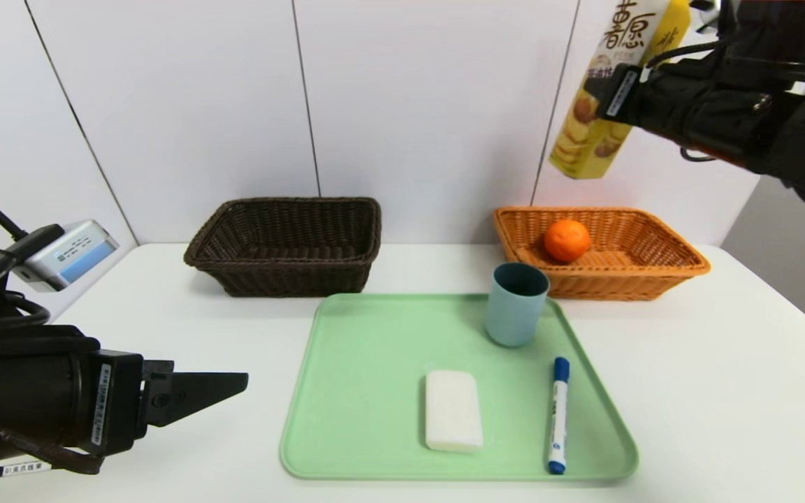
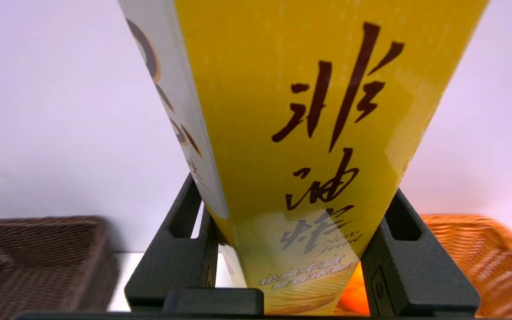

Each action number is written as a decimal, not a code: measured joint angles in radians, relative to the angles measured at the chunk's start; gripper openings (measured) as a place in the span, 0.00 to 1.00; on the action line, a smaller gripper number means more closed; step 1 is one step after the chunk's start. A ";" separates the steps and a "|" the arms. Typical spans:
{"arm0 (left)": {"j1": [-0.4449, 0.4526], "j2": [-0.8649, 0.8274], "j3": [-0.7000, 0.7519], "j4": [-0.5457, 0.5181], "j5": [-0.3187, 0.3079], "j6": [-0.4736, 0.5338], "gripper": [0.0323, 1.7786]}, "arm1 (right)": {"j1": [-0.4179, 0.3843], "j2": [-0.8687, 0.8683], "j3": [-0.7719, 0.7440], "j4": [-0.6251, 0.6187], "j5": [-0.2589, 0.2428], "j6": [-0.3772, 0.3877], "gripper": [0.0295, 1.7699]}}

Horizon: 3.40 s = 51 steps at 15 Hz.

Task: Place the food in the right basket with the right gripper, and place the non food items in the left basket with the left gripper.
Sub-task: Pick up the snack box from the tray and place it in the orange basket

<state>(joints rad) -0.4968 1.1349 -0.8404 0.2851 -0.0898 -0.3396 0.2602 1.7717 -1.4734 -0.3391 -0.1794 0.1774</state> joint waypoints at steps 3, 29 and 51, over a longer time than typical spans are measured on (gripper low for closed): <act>0.000 0.000 0.000 0.003 0.000 0.000 0.95 | -0.111 0.049 -0.061 0.062 0.077 0.007 0.47; -0.001 0.016 0.013 0.001 0.000 0.000 0.95 | -0.329 0.216 0.184 -0.162 0.069 0.055 0.47; -0.002 0.014 0.014 0.003 0.000 0.001 0.95 | -0.298 0.301 0.314 -0.509 0.047 0.045 0.78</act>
<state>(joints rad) -0.4987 1.1487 -0.8268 0.2885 -0.0902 -0.3381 -0.0374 2.0726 -1.1598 -0.8481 -0.1326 0.2226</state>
